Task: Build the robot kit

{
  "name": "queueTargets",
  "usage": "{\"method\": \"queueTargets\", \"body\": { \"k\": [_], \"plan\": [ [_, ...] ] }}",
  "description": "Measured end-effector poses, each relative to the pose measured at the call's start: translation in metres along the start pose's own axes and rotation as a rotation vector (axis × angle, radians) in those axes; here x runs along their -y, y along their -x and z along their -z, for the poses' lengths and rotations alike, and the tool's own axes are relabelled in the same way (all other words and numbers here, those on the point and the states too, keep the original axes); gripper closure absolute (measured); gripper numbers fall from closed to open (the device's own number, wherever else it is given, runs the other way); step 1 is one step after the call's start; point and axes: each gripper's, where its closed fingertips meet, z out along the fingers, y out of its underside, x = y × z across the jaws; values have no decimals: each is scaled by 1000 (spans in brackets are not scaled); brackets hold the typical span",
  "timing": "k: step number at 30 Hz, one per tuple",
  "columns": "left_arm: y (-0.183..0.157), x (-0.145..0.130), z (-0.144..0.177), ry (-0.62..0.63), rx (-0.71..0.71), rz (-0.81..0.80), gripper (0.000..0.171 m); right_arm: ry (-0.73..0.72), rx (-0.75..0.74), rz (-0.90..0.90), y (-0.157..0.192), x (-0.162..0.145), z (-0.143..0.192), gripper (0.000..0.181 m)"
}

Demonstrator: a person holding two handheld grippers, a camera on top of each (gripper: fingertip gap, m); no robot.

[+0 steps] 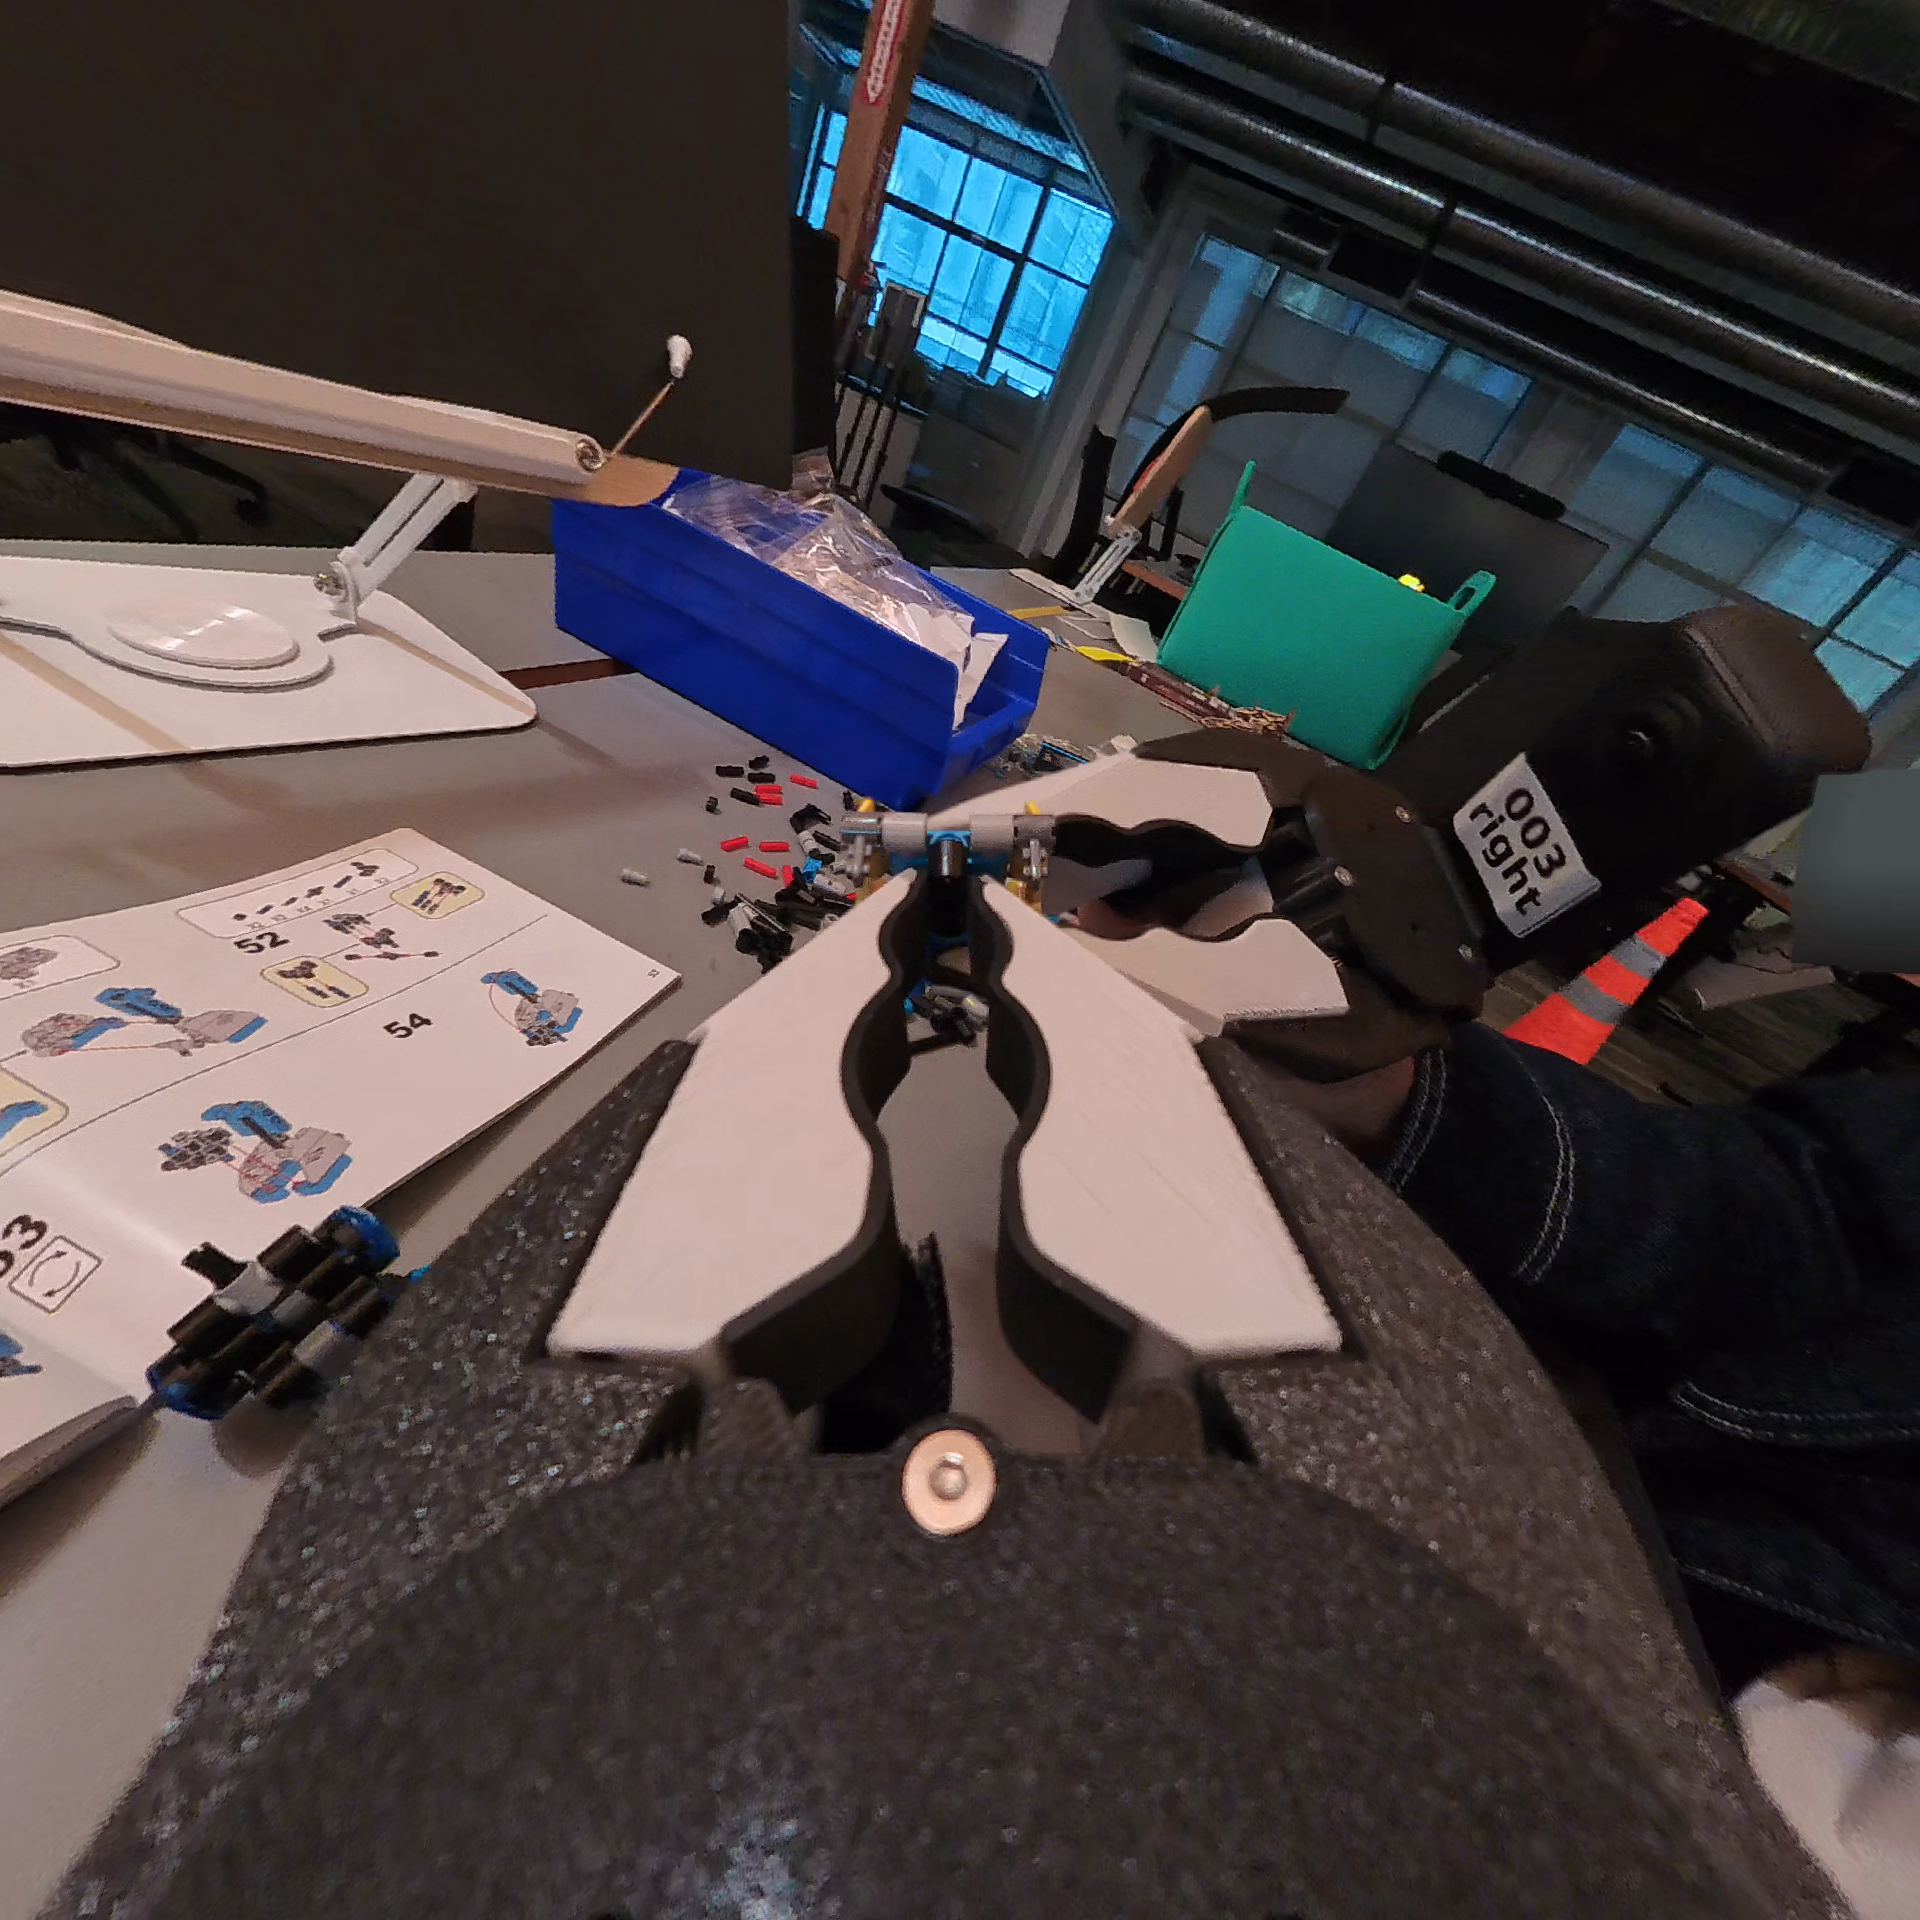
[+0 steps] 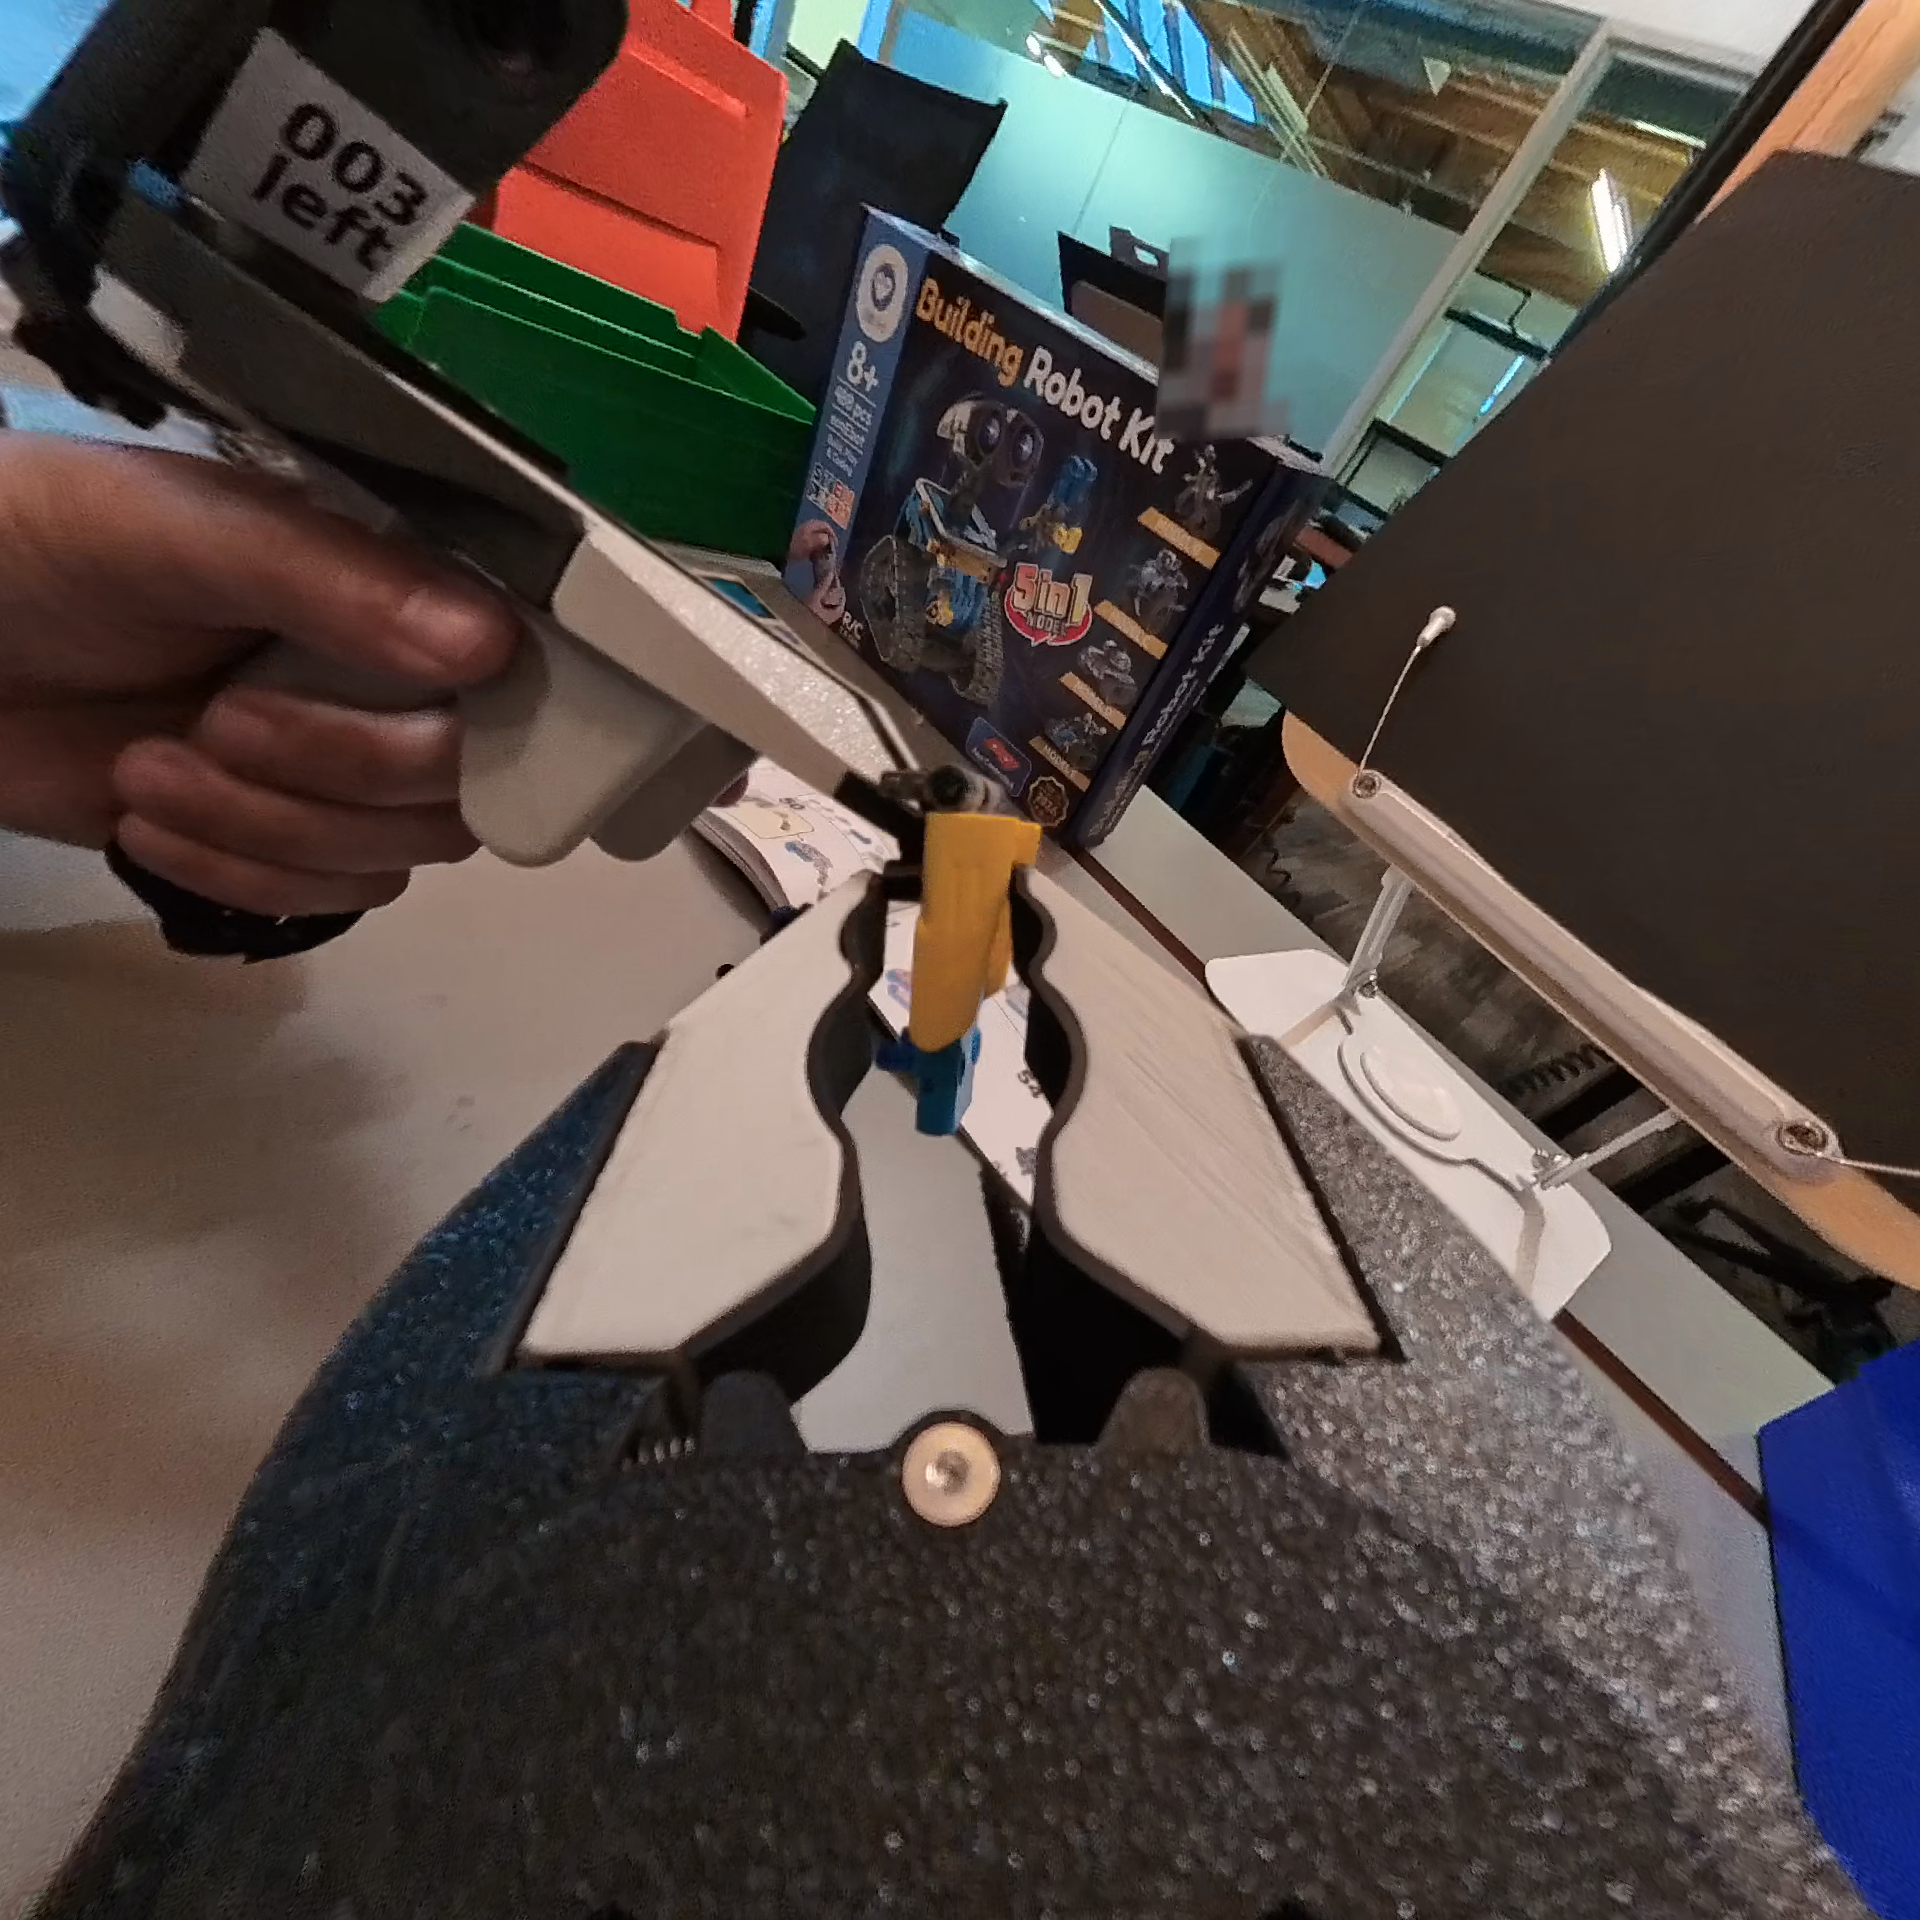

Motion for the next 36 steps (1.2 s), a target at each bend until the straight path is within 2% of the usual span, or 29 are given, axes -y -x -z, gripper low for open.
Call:
{"method": "queueTargets", "body": {
  "k": [7, 14, 18, 21, 23, 25, 27, 31, 34, 36],
  "plan": [
    [3, 1, 0, -20, 30, 3, 165, 12, -45, 5, -2, -1, -2, 160],
    [7, 0, 1, 9, 26, -14, 163, 31, -23, -30, -7, -6, 0, 164],
    [19, 10, 10, -2, 50, -35, 154, 37, -68, -58, -21, -8, 3, 164],
    [44, 20, 24, 18, 140, -100, 151, 63, -87, -50, -25, -13, 3, 165],
    [60, 10, 33, 132, 167, -147, 149, 124, -69, -45, -21, -23, 0, 164],
    [76, -15, 44, 329, 199, -195, 146, 191, -14, -73, -11, -37, -6, 164],
    [88, -39, 56, 476, 243, -264, 138, 262, 26, -77, -3, -50, -8, 164],
    [86, -65, 58, 597, 234, -289, 130, 361, 105, -64, 15, -69, -12, 164],
    [96, -78, 58, 664, 296, -355, 118, 384, 96, -17, 16, -73, -12, 164],
    [98, -83, 56, 681, 308, -413, 124, 383, 98, -31, 16, -74, -13, 164]
  ]
}}
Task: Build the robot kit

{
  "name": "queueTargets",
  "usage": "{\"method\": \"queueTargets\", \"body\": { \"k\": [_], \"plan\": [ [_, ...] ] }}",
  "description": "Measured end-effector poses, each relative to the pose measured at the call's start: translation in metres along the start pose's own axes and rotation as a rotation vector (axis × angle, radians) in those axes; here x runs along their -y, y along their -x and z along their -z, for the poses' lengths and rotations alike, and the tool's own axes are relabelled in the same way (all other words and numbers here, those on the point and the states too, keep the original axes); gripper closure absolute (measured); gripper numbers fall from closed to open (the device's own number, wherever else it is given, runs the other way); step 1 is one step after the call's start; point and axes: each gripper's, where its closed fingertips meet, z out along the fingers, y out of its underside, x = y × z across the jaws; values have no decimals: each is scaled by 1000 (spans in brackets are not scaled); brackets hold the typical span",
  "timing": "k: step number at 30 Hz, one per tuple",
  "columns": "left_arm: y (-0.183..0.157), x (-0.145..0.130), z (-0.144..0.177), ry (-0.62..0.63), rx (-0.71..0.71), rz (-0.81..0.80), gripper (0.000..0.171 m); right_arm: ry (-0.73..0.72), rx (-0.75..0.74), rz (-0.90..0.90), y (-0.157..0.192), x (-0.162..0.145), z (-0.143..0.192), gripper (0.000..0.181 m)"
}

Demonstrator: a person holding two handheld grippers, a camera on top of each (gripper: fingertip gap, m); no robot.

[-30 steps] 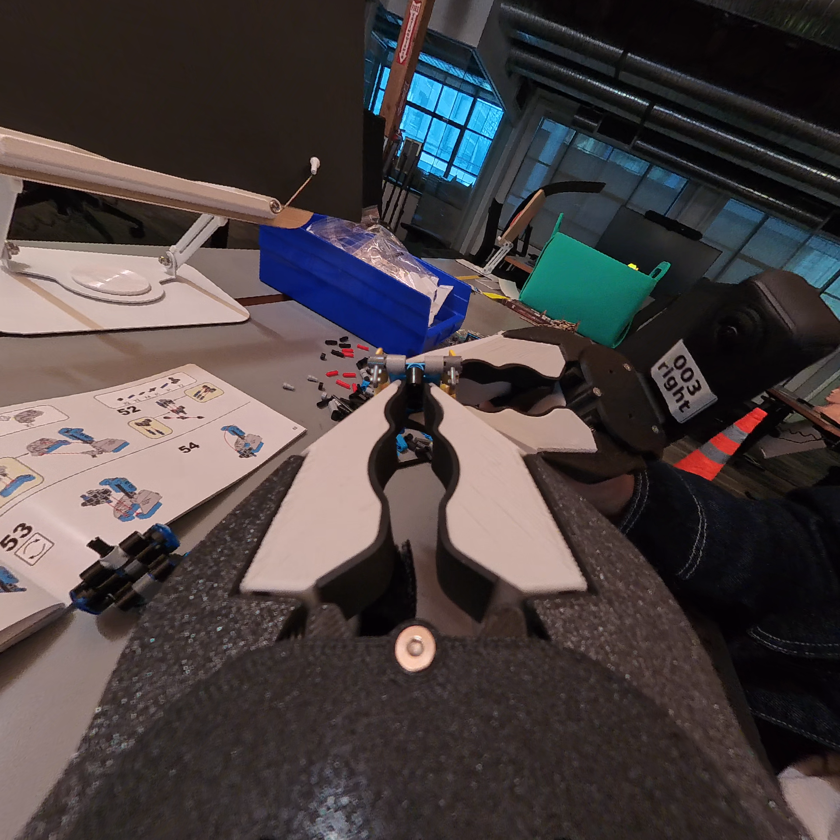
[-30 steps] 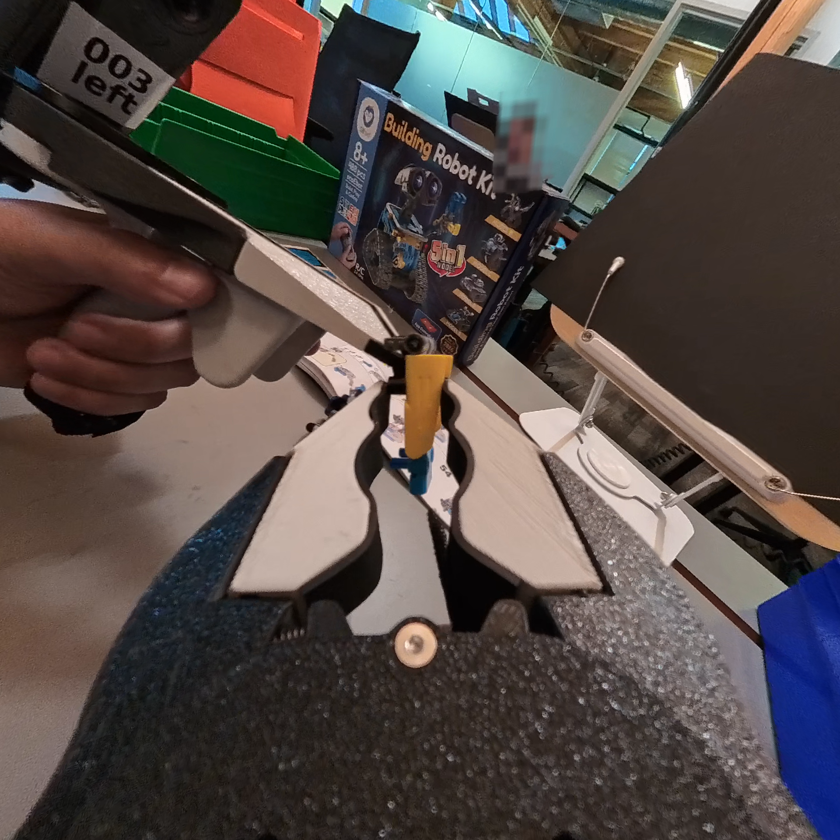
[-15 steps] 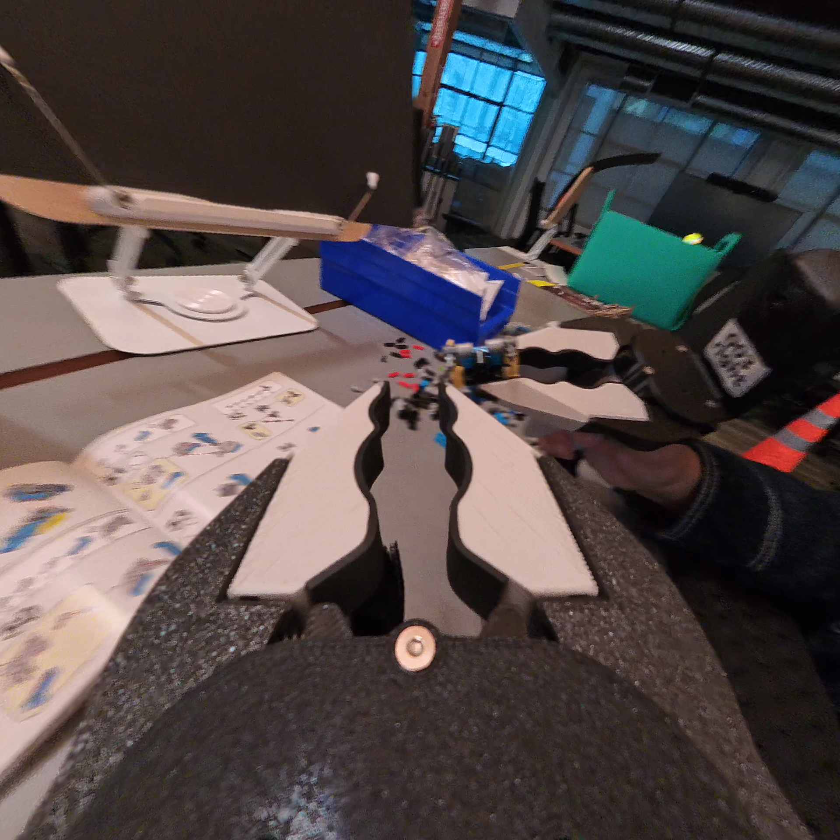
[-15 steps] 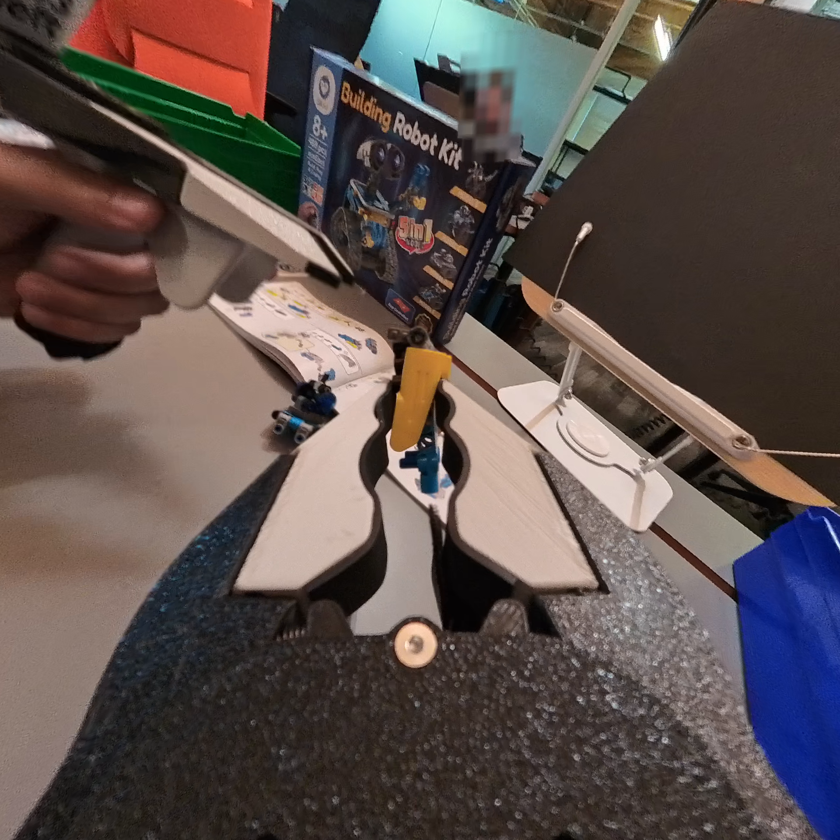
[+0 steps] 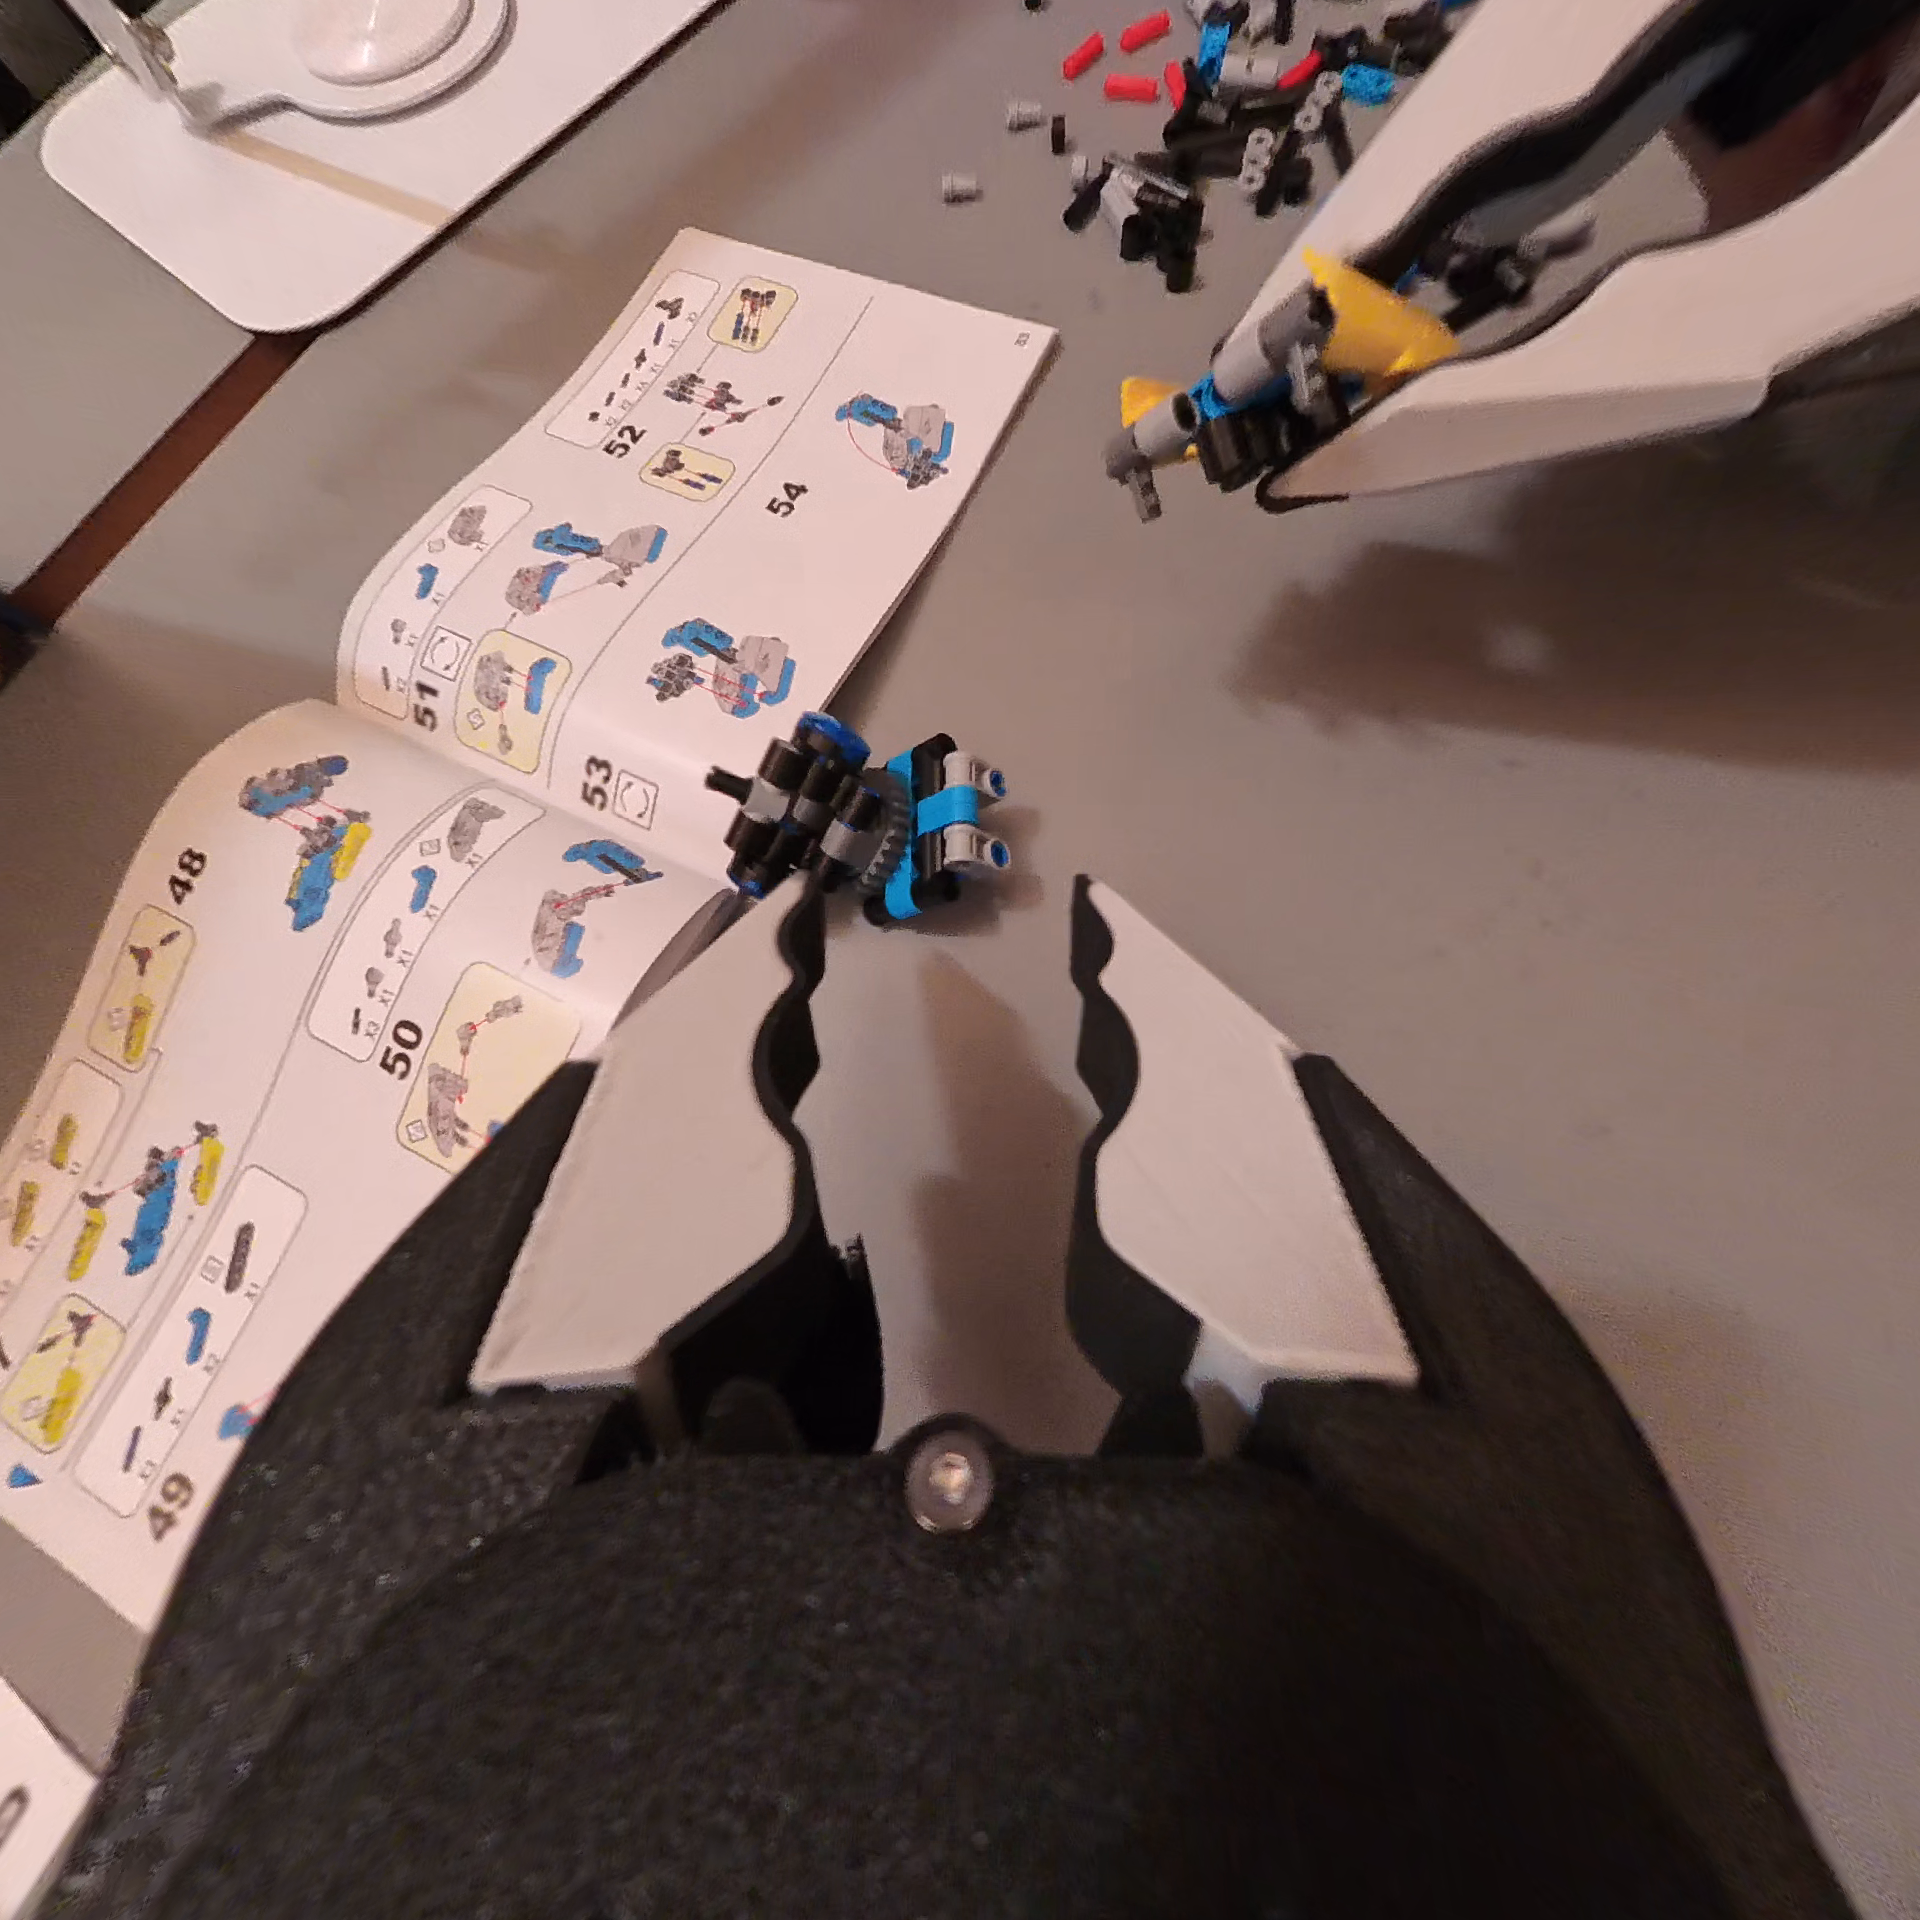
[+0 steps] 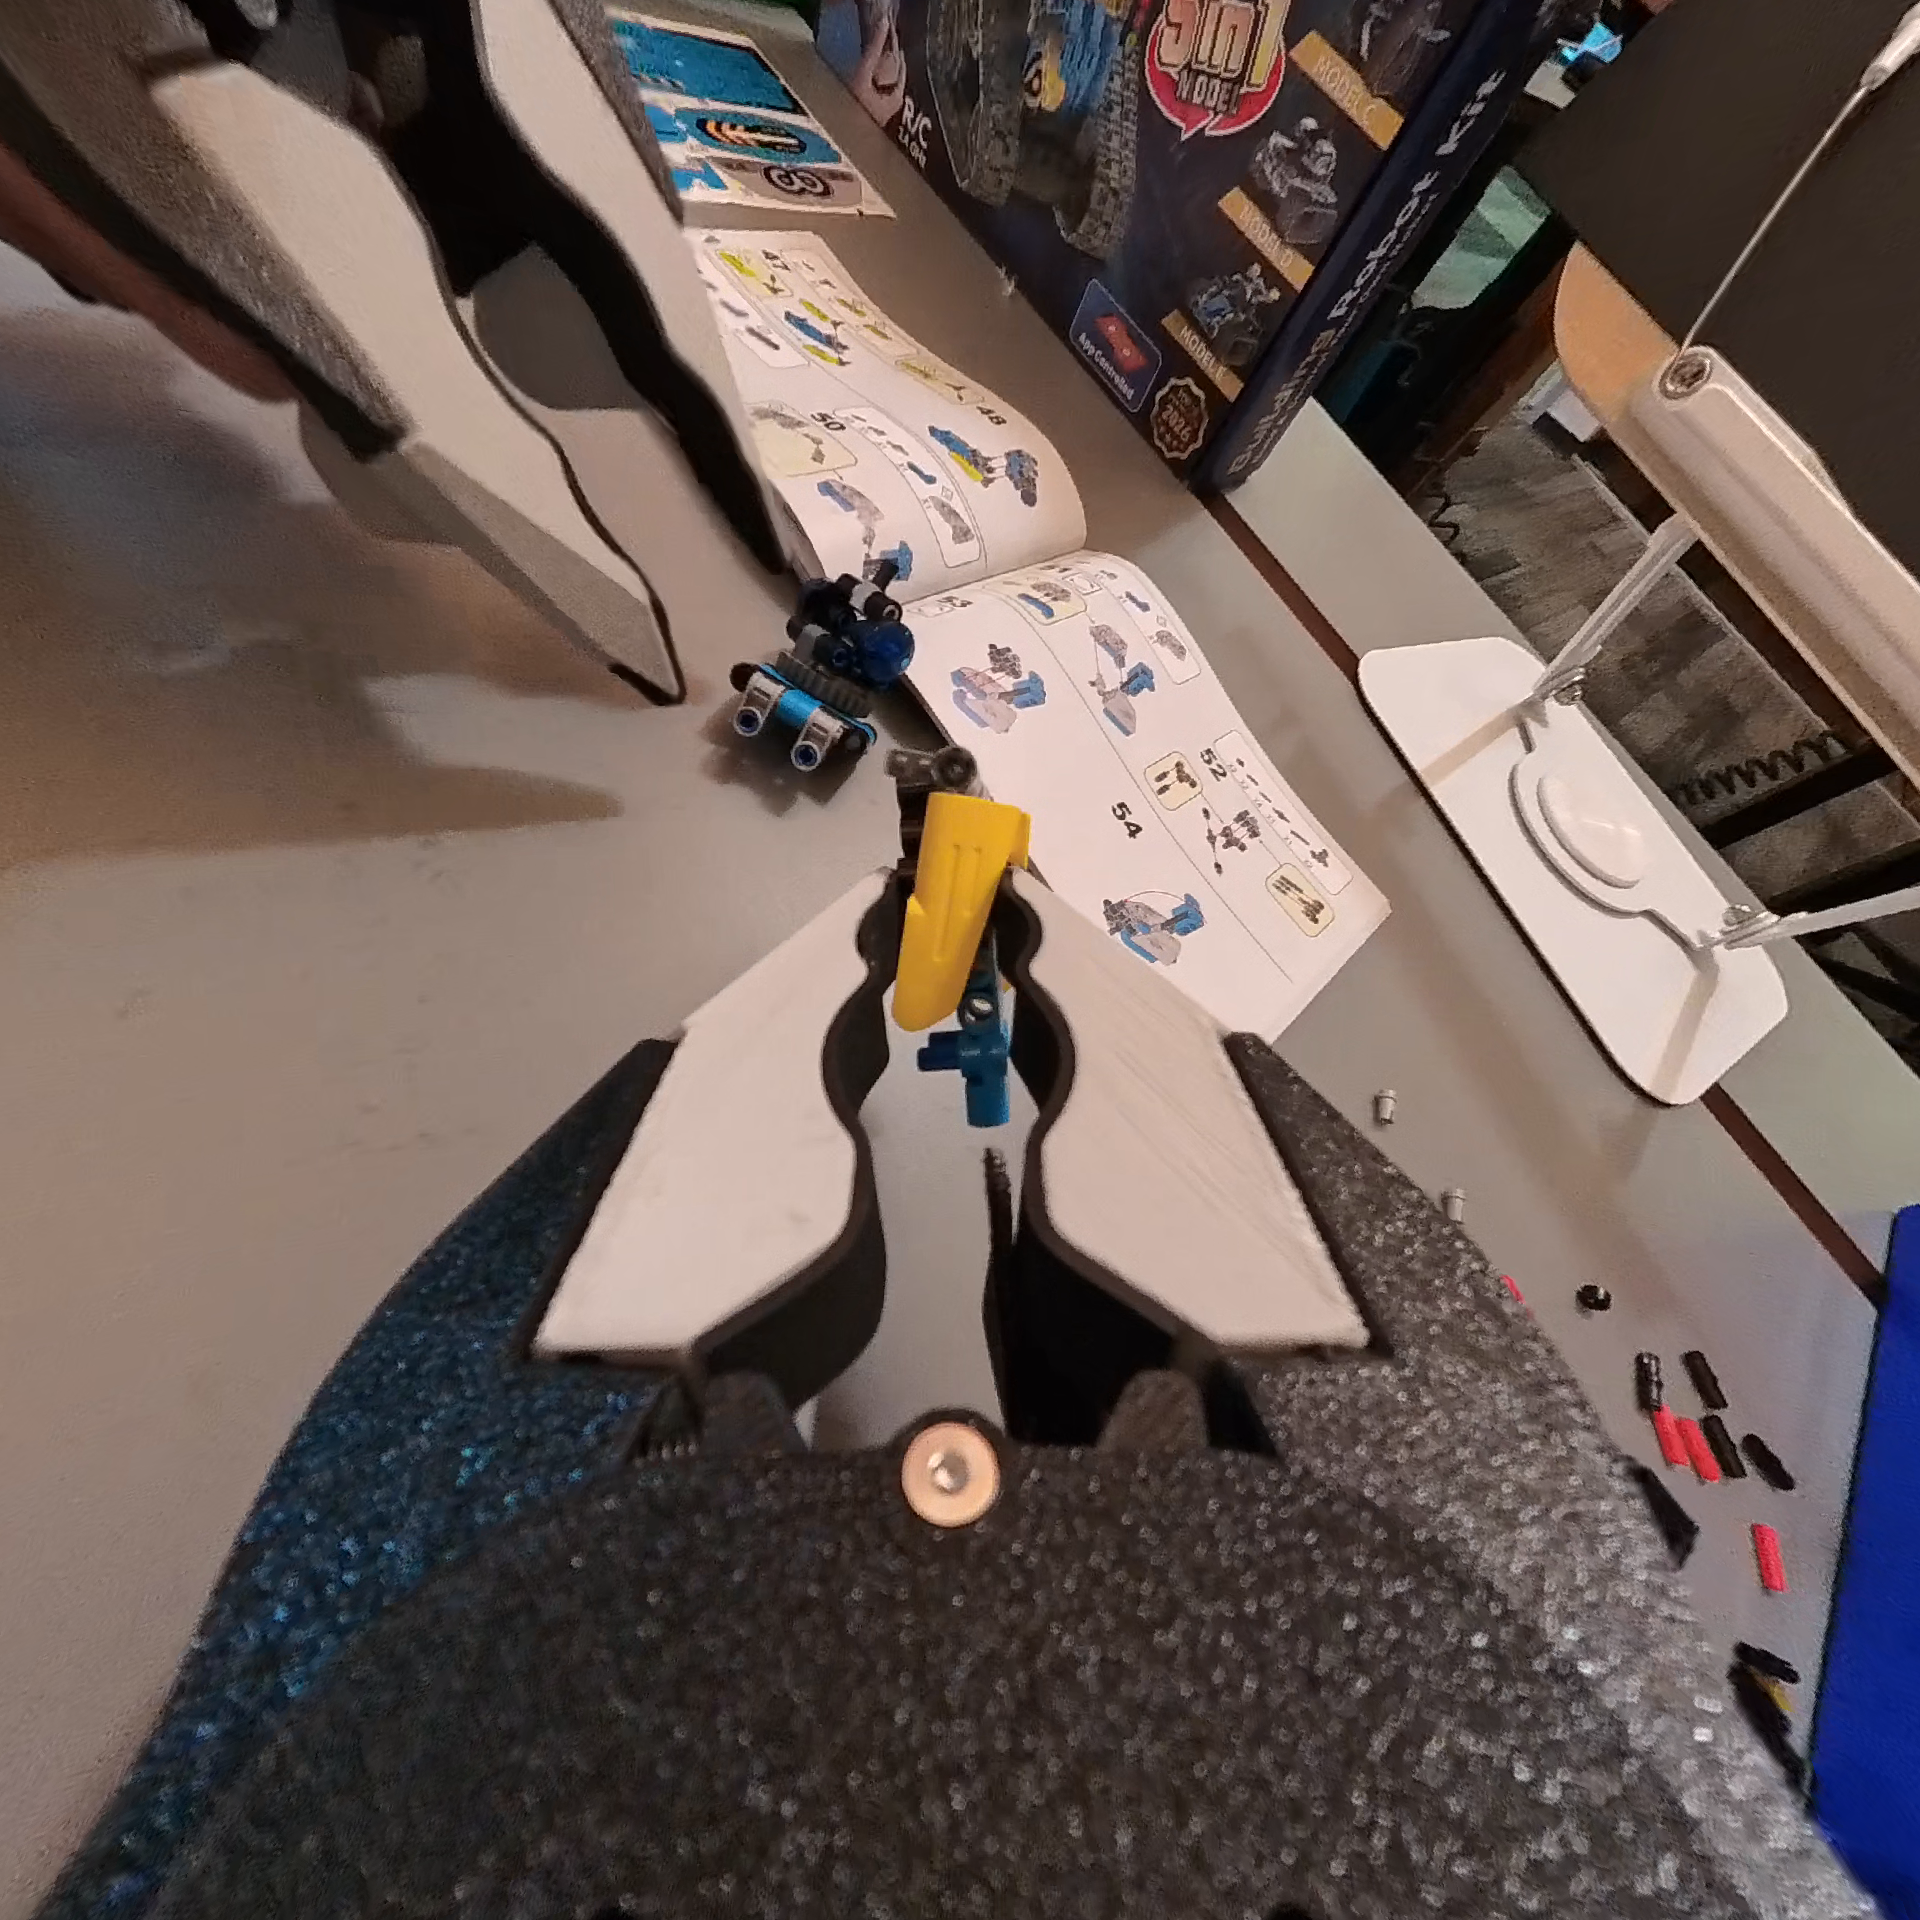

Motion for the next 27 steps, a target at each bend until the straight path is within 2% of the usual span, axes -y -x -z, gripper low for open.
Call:
{"method": "queueTargets", "body": {
  "k": [6, 10, 14, 17, 19, 22, 27],
  "plan": [
    [-25, -5, -15, 43, -76, 3, 130, 1, -12, -37, -6, -2, 0, 164],
    [-47, 7, -17, -2, -152, -12, 129, 1, -19, -42, -7, -2, 0, 164],
    [-35, 19, 6, -79, -135, -26, 129, 2, -30, -43, -10, -2, 0, 164],
    [-4, 21, 19, -120, -62, 26, 130, 1, -33, -57, -12, -2, 0, 164],
    [8, 12, 14, -97, -35, 57, 129, -2, -32, -65, -12, -2, 0, 164],
    [3, 4, -2, -58, -75, 89, 129, -3, -30, -63, -11, -1, 0, 164],
    [-1, -1, -17, 7, -39, 42, 131, 0, -29, -61, -11, -1, -1, 164]
  ]
}}
